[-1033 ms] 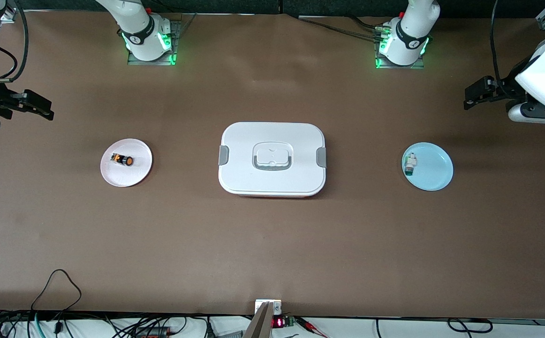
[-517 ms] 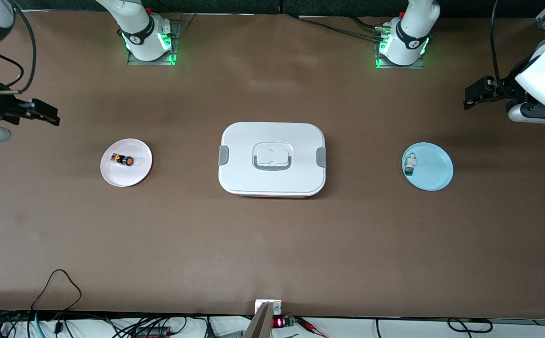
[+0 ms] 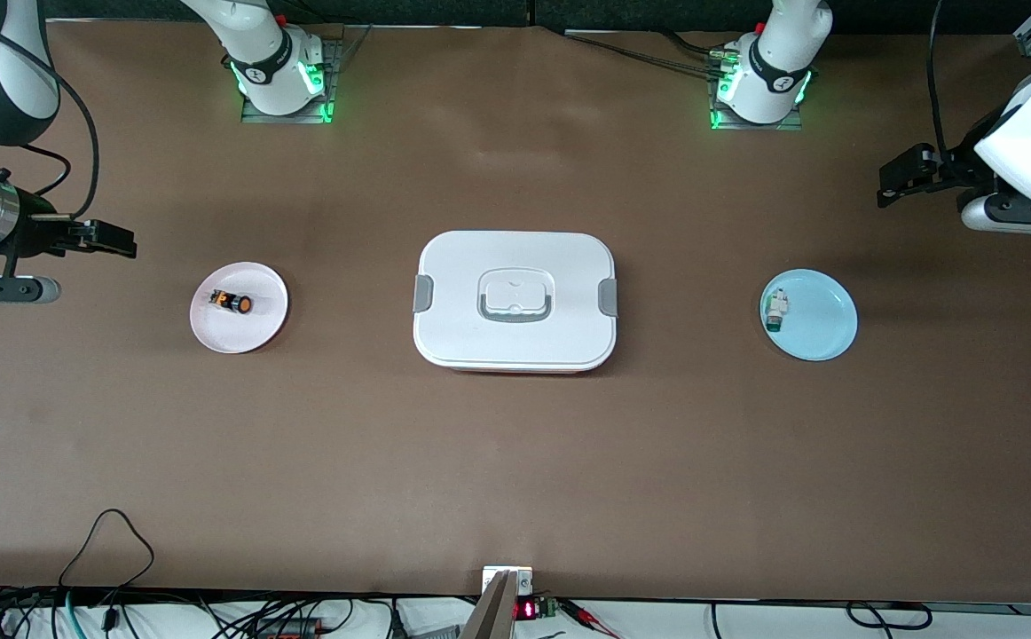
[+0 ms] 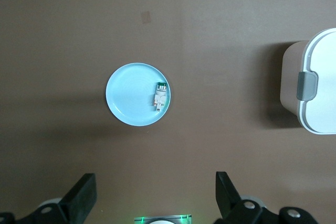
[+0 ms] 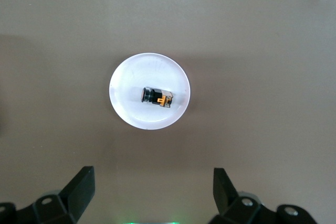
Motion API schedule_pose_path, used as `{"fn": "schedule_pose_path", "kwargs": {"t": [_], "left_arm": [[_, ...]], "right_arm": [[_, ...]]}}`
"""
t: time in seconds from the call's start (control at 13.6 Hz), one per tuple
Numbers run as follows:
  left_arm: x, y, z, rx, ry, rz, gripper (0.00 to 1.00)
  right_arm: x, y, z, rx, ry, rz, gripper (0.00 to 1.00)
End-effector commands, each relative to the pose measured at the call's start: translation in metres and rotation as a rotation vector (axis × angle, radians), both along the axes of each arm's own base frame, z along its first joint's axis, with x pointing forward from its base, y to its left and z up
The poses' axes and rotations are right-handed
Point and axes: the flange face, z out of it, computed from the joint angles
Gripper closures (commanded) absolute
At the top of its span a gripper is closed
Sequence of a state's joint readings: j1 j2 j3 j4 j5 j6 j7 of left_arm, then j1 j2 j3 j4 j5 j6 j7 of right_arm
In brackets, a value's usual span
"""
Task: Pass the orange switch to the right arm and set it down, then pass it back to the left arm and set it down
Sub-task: 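Lower the right gripper over the orange switch on the white plate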
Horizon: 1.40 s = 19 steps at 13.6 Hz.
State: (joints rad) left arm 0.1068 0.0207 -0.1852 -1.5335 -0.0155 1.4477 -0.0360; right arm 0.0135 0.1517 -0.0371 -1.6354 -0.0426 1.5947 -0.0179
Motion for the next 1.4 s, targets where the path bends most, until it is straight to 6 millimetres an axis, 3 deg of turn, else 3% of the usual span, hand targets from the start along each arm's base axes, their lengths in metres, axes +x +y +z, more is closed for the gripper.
{"fn": "schedule_pose_path", "kwargs": {"t": [0.0, 0.44, 0.74, 1.18, 1.33], "left_arm": [[-0.001, 0.003, 0.002, 0.010, -0.002, -0.007, 0.00], [-0.001, 0.003, 0.002, 0.010, -0.003, -0.007, 0.00], [-0.001, 0.003, 0.002, 0.010, -0.003, -0.007, 0.00], [-0.001, 0.003, 0.002, 0.010, -0.002, -0.007, 0.00], [-0.001, 0.003, 0.002, 0.011, 0.000, -0.007, 0.00]], "right_arm": [[0.006, 0.000, -0.002, 0.017, -0.003, -0.007, 0.00], [0.020, 0.005, -0.011, 0.009, -0.056, 0.008, 0.00], [0.027, 0.038, -0.029, 0.021, -0.062, 0.052, 0.00], [0.018, 0.037, -0.093, 0.020, -0.061, 0.043, 0.00], [0.008, 0.021, -0.127, 0.021, -0.055, 0.015, 0.00]]}}
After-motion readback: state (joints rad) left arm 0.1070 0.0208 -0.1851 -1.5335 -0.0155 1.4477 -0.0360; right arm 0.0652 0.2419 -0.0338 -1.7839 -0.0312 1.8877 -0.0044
